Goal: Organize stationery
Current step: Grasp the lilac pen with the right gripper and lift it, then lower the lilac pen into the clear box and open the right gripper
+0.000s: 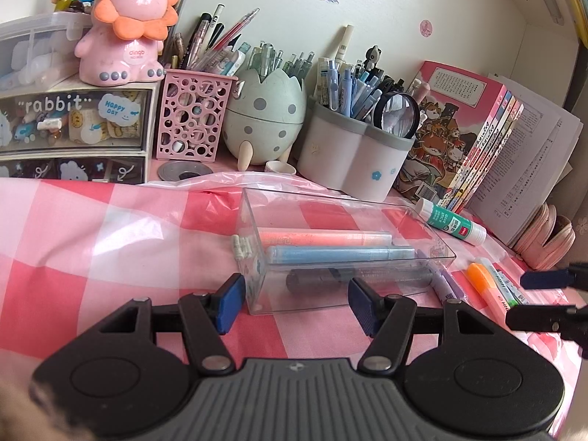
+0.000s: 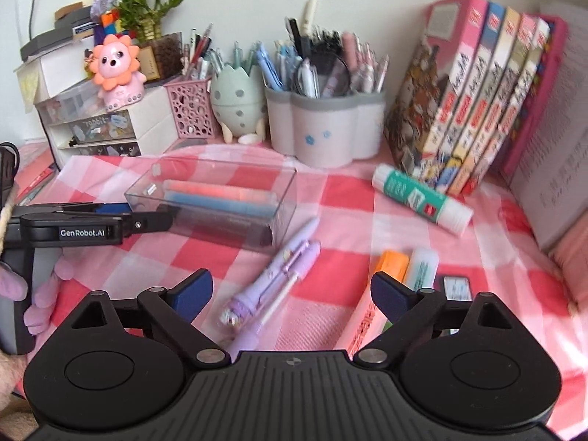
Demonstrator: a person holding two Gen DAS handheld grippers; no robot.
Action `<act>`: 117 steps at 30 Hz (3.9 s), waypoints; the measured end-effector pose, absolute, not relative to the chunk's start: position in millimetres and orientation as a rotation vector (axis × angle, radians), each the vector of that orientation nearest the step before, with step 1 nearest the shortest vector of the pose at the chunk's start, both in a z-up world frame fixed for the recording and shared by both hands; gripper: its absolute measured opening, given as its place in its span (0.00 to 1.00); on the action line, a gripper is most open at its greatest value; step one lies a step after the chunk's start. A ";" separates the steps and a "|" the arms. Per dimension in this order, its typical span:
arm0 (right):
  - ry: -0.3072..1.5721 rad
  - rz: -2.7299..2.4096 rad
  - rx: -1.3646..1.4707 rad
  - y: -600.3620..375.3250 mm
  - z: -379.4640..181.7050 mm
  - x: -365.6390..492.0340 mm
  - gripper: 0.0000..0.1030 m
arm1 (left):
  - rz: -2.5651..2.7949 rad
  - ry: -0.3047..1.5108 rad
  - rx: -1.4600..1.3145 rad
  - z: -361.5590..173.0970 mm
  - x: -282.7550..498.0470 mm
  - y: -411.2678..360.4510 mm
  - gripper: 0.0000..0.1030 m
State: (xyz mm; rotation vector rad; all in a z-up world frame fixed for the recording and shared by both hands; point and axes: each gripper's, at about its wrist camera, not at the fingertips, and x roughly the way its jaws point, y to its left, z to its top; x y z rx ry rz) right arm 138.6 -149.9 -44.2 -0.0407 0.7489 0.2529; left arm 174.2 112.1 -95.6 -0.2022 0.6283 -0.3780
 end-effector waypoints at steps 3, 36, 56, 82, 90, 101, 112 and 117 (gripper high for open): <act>0.758 0.270 -0.012 -150.7 -50.3 136.2 0.85 | -0.378 0.628 -0.202 -95.6 174.2 112.1 0.34; 0.802 0.186 0.131 -178.5 -63.2 150.1 0.24 | -0.378 0.628 -0.202 -95.6 174.3 112.1 0.34; 0.813 0.208 -0.051 -162.0 -60.6 183.9 0.19 | -0.378 0.628 -0.202 -95.6 174.2 111.8 0.35; 0.692 0.374 -0.331 -142.9 -16.2 196.2 0.10 | -0.378 0.629 -0.202 -95.6 174.3 112.1 0.34; 0.619 0.597 -0.520 -104.1 -4.3 209.9 0.10 | -0.379 0.629 -0.202 -95.7 174.3 112.2 0.35; 0.634 0.833 -0.796 -55.0 -10.0 214.8 0.10 | -0.379 0.628 -0.203 -95.7 174.3 112.3 0.35; 0.681 0.910 -0.835 -43.5 -14.6 220.2 0.28 | -0.379 0.628 -0.204 -95.8 174.3 112.5 0.35; 0.680 0.897 -0.823 -45.4 -14.3 220.1 0.28 | -0.379 0.628 -0.205 -95.7 174.1 112.4 0.35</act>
